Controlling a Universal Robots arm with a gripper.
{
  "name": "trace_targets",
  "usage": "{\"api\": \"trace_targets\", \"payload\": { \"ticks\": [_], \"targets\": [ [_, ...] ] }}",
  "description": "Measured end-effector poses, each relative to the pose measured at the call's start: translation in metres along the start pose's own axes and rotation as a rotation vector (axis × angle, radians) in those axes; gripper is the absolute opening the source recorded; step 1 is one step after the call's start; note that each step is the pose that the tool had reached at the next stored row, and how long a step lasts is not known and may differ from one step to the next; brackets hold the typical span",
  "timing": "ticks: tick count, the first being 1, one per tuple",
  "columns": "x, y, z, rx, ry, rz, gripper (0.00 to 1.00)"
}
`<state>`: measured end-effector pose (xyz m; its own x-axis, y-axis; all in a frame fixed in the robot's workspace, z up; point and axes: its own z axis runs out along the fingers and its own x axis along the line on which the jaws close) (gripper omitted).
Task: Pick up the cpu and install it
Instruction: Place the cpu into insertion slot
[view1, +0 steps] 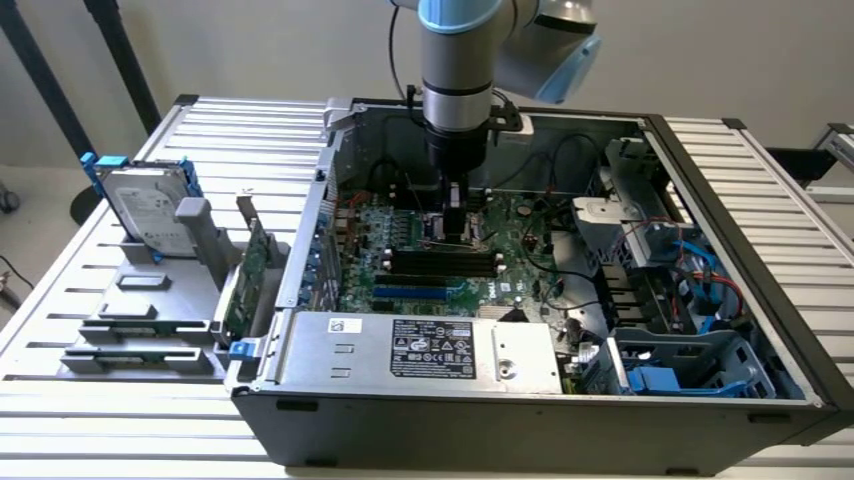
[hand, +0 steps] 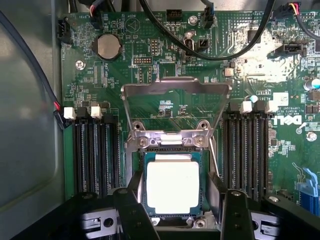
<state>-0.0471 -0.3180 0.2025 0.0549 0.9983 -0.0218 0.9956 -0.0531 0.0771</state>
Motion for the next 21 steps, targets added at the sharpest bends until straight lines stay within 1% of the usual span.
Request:
{"api": "trace_targets", "payload": {
  "ticks": [10,14,21],
  "targets": [
    [0.0,-0.0002,-0.0002,-0.0001,0.0002,-0.005,0.62],
    [0.0,-0.0004,-0.0001,-0.0003,-0.0033,-0.007,0.62],
    [0.0,-0.0006,0.0005,-0.0008,-0.0121,-0.01,0.62]
  ]
}}
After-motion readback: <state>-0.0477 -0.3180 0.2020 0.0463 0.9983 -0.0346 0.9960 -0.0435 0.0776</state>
